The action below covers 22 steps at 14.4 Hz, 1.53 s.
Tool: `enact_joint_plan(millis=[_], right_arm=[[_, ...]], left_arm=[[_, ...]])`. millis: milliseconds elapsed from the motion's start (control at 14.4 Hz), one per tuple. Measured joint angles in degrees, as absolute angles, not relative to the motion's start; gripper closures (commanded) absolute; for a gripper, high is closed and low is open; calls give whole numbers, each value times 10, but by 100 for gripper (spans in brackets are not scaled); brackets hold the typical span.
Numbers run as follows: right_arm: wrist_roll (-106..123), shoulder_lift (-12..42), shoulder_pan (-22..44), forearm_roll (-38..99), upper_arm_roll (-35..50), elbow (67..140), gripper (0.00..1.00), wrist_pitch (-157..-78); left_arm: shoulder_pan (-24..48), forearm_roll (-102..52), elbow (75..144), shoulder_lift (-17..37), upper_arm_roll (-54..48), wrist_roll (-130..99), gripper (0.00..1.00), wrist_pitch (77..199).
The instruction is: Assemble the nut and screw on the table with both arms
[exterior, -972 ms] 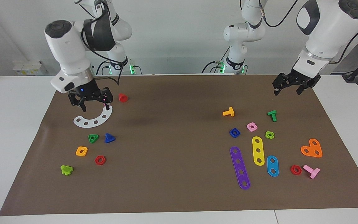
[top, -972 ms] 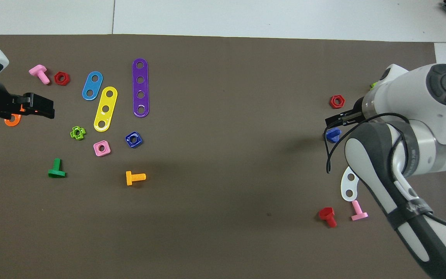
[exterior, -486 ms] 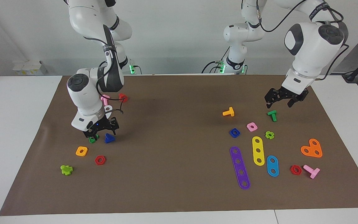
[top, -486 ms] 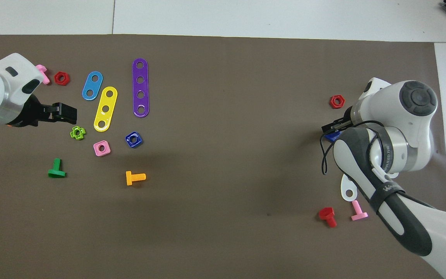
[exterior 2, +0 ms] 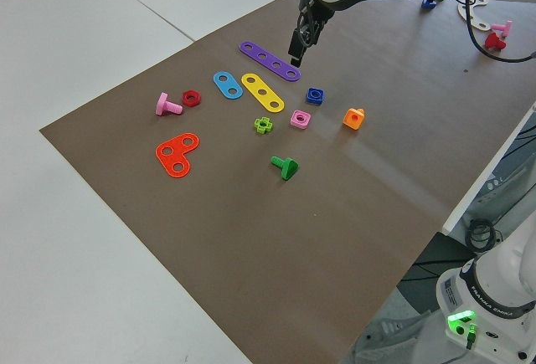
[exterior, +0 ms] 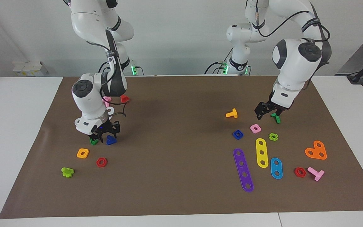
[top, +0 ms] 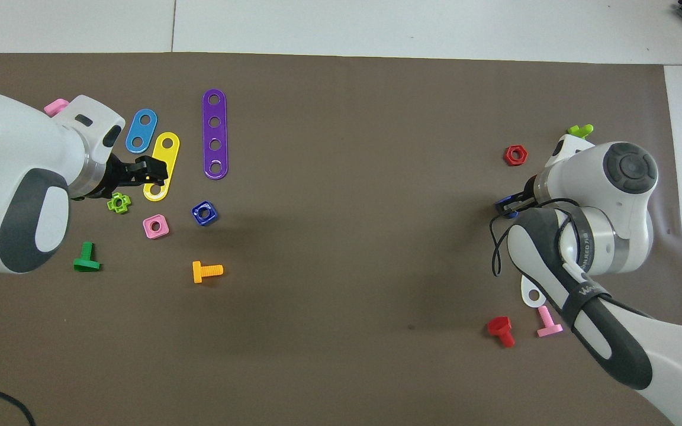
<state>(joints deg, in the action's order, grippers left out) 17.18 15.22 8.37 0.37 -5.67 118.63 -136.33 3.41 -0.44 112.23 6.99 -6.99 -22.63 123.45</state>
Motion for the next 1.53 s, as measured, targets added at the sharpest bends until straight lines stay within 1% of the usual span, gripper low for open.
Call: enact_joint_plan(millis=[139,347,417,486,903,1042,1250,1389,1528], right_arm=[[172,152,83,4,-57,1187,49,-1363],[174,152,82,4,-57,1188,51,-1363],[175,152,81,4,-57,1188,60,-1363],[175,152,81,4,-57,1188,100,-1363],[165,152,80,9,-57,1189,100,-1363],[162,151,81,10,-56,1188,100,-1363],[123,142,88,10,-55,1171,100,-1357],[55,129,115,11,-52,1134,100,-1309],[-31,123,165,10,-50,1089,100,-1262]], left_arm=[[48,-7,1139,90,-70,-258,3,1261],[60,-8,1139,104,-70,-302,7,1270],[65,-8,1139,109,-70,-315,9,1275],[70,-8,1139,116,-70,-323,10,1280],[87,-8,1142,169,-70,-336,17,1321],[89,-8,1144,175,-70,-337,21,1322],[89,-8,1154,175,-70,-337,23,1327],[89,-8,1161,175,-69,-337,25,1330],[89,-8,1165,175,-69,-337,27,1331]])
